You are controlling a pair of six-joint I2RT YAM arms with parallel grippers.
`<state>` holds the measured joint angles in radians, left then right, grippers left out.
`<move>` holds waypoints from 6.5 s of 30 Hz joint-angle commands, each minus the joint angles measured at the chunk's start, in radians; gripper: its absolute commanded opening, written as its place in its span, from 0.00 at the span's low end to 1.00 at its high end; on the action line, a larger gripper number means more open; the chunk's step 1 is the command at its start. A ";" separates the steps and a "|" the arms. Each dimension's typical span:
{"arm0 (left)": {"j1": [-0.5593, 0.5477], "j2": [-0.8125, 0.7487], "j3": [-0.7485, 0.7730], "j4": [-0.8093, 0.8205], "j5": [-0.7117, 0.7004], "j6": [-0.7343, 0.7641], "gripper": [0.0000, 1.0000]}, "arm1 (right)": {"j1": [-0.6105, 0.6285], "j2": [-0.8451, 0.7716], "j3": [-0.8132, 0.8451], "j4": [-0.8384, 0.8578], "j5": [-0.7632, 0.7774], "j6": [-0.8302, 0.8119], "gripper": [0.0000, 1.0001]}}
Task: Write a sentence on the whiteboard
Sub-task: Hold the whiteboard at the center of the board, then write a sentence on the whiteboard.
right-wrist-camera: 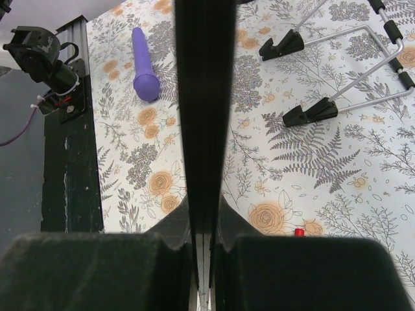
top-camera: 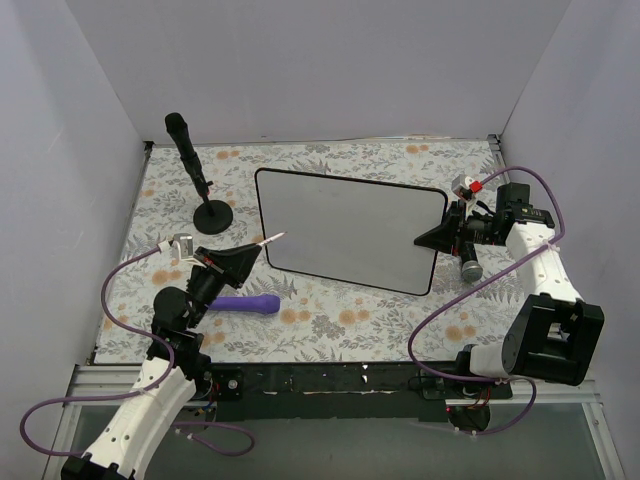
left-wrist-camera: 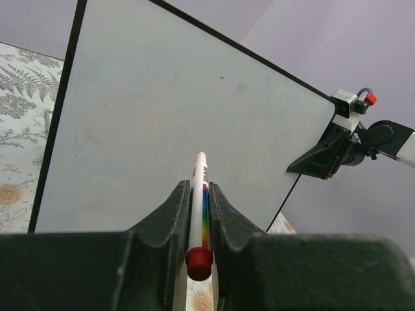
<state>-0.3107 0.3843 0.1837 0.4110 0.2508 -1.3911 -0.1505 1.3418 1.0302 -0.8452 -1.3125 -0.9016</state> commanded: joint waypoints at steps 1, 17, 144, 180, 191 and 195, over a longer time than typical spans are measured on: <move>0.002 0.005 -0.015 0.020 -0.007 -0.005 0.00 | -0.001 0.008 -0.009 -0.025 0.025 -0.045 0.01; 0.002 -0.005 -0.076 0.114 -0.064 -0.075 0.00 | -0.001 0.022 -0.001 -0.037 0.021 -0.053 0.01; 0.002 0.584 -0.035 0.654 -0.205 0.122 0.00 | 0.000 0.046 0.007 -0.061 0.016 -0.060 0.01; 0.002 0.485 -0.033 0.532 -0.216 0.155 0.00 | -0.001 0.048 0.011 -0.063 0.016 -0.060 0.01; 0.004 0.547 -0.020 0.586 -0.203 0.162 0.00 | 0.000 0.049 0.011 -0.063 0.016 -0.060 0.01; 0.002 0.553 -0.018 0.594 -0.205 0.165 0.00 | 0.000 0.051 0.010 -0.061 0.018 -0.059 0.01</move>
<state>-0.3107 0.9295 0.1329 0.9749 0.0563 -1.2503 -0.1532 1.3960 1.0290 -0.8986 -1.3319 -0.9352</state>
